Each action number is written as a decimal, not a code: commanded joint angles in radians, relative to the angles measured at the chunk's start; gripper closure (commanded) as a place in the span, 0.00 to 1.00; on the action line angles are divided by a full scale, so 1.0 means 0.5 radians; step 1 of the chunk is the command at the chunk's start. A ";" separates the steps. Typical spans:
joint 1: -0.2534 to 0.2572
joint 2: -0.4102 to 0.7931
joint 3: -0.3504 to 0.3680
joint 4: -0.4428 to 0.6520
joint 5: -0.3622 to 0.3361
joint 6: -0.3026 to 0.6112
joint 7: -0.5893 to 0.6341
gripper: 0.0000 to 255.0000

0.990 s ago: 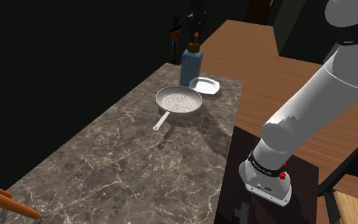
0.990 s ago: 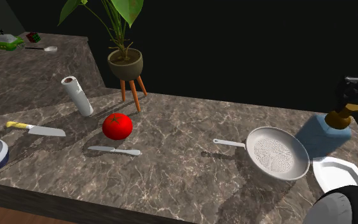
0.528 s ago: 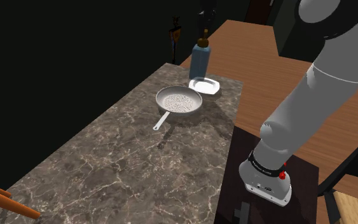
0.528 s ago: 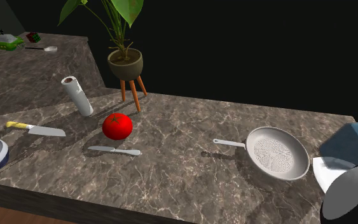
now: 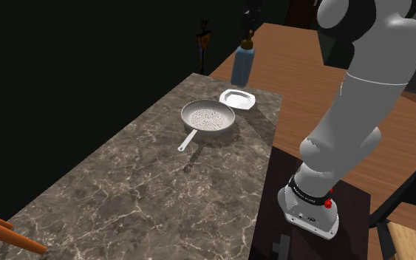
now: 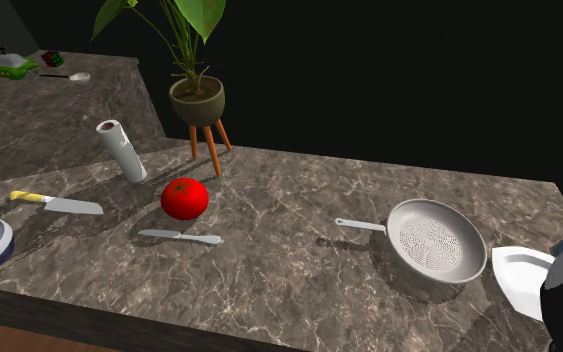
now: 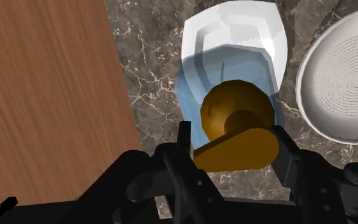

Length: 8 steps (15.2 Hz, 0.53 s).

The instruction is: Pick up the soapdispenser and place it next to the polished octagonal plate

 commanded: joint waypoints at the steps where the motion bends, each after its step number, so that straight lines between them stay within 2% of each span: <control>1: -0.048 0.138 -0.032 0.183 0.018 -0.041 -0.080 1.00; 5: -0.171 0.438 -0.085 0.612 0.066 -0.168 -0.238 1.00; 8: -0.281 0.733 -0.106 1.071 0.114 -0.331 -0.337 1.00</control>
